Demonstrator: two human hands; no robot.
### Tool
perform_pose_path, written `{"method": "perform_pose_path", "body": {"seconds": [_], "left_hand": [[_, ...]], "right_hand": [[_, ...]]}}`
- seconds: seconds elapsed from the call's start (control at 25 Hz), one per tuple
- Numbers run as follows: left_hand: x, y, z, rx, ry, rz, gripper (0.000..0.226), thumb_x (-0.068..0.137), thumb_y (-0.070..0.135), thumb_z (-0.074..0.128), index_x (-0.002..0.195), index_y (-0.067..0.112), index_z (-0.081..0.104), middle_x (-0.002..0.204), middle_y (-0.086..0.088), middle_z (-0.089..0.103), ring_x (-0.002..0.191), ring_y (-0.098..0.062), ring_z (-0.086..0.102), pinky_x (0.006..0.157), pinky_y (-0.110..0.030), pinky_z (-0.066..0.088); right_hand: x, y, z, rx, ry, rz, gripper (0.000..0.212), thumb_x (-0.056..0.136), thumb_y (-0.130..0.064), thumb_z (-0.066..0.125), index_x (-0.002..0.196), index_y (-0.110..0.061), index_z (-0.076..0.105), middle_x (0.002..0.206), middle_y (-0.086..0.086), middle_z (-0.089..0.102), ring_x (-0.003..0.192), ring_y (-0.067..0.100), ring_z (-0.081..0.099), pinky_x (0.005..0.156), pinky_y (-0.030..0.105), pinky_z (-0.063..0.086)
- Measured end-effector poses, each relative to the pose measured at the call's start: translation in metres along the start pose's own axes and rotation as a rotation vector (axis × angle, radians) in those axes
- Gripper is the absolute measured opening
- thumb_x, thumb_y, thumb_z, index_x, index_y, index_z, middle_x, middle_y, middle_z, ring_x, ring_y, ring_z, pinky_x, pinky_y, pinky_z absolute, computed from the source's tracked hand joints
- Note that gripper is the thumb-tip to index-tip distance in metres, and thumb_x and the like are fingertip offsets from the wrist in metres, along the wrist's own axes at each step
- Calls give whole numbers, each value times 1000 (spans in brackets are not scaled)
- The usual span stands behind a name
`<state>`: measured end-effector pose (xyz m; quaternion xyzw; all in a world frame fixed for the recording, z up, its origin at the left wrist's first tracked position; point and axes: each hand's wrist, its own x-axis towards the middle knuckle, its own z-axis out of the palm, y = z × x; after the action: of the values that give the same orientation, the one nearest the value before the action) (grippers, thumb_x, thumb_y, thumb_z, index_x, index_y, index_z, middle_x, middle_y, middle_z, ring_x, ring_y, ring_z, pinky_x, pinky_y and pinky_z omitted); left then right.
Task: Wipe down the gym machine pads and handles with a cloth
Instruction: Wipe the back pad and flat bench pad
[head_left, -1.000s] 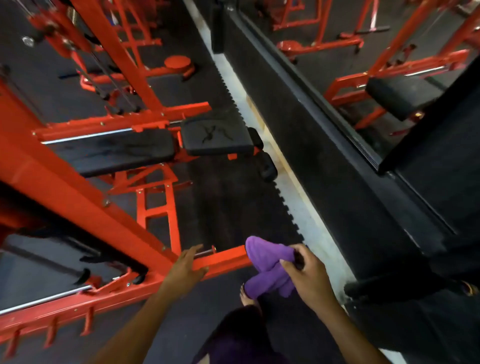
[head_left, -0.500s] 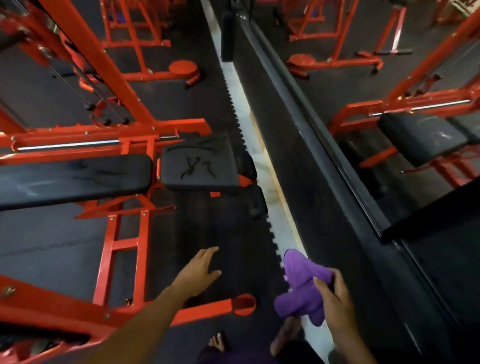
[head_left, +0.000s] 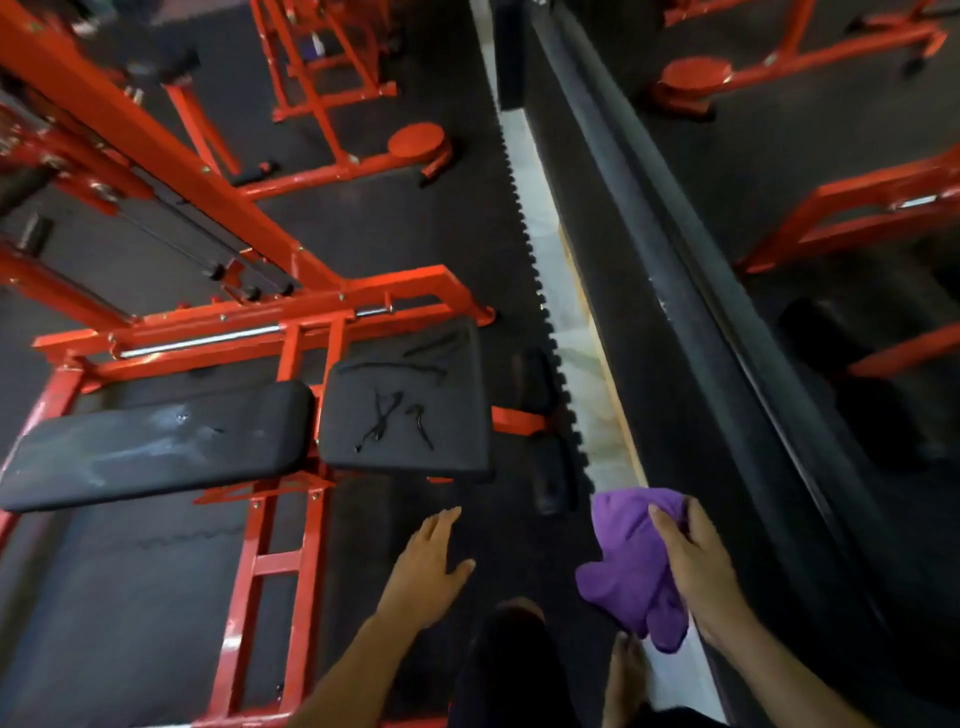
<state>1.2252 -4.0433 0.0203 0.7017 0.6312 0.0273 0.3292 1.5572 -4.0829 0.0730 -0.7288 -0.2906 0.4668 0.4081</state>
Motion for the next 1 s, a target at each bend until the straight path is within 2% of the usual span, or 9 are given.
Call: {"method": "perform_pose_path", "body": {"seconds": [0.12,0.28,0.36,0.48,0.6,0.72,0.84,0.92,1.0], "left_hand": [[76,-4,-24,108,76,23,74,103,37,58,164,21,18,171,0,18,157,-20,18,126,-44,24],[202,-39,-36,222,135,-32,73,107,39,47,165,17,9,173,-2,8,160,-21,6,128,-53,13],[271,-53,-32,287,87,-52,73,107,48,39,165,18,6,174,-1,4,160,-19,-1,128,-56,7],[364,-66,-10,366,101,-4,74,105,58,24,166,20,5,174,-1,0,160,-20,-6,126,-61,2],[387,-96,19,449,254,82,74,102,54,26,166,20,11,174,-4,5,160,-23,1,126,-60,3],[389,-107,25,438,298,104,73,101,51,25,165,17,16,173,-7,10,160,-26,6,126,-62,6],[393,-112,28,461,319,141,73,100,49,24,164,14,20,172,-11,14,160,-28,10,124,-65,10],[390,-112,29,462,321,141,74,99,48,26,164,13,22,171,-12,15,159,-29,10,123,-66,11],[390,-114,28,469,333,151,74,98,47,27,163,12,24,171,-13,16,159,-29,11,123,-66,11]], "right_hand": [[55,-8,30,-122,-12,-32,19,99,-28,60,111,-13,58,106,6,67,106,29,64,90,36,46],[119,8,90,-295,-117,26,60,92,-63,46,125,-13,52,119,10,67,112,29,64,98,36,47],[151,11,119,-327,-143,87,52,101,-48,50,135,-8,50,128,11,63,122,31,60,104,25,38],[197,19,167,-189,-69,192,36,105,-25,48,137,-7,47,119,4,58,121,27,57,91,17,34],[237,46,237,-116,-151,213,18,108,-33,43,125,-27,47,108,-7,55,103,14,56,77,3,34],[242,91,290,-76,-252,64,27,100,-48,38,124,-41,48,124,-14,52,120,8,52,101,9,33],[254,114,286,-127,-392,-73,39,98,-47,44,135,-57,38,144,-24,36,137,4,41,109,11,30],[265,115,288,-172,-393,-125,38,98,-43,46,135,-49,40,143,-27,32,134,2,43,109,15,34],[278,113,302,-220,-343,-147,34,98,-37,44,132,-32,45,137,-14,36,121,13,53,104,22,40]]}}
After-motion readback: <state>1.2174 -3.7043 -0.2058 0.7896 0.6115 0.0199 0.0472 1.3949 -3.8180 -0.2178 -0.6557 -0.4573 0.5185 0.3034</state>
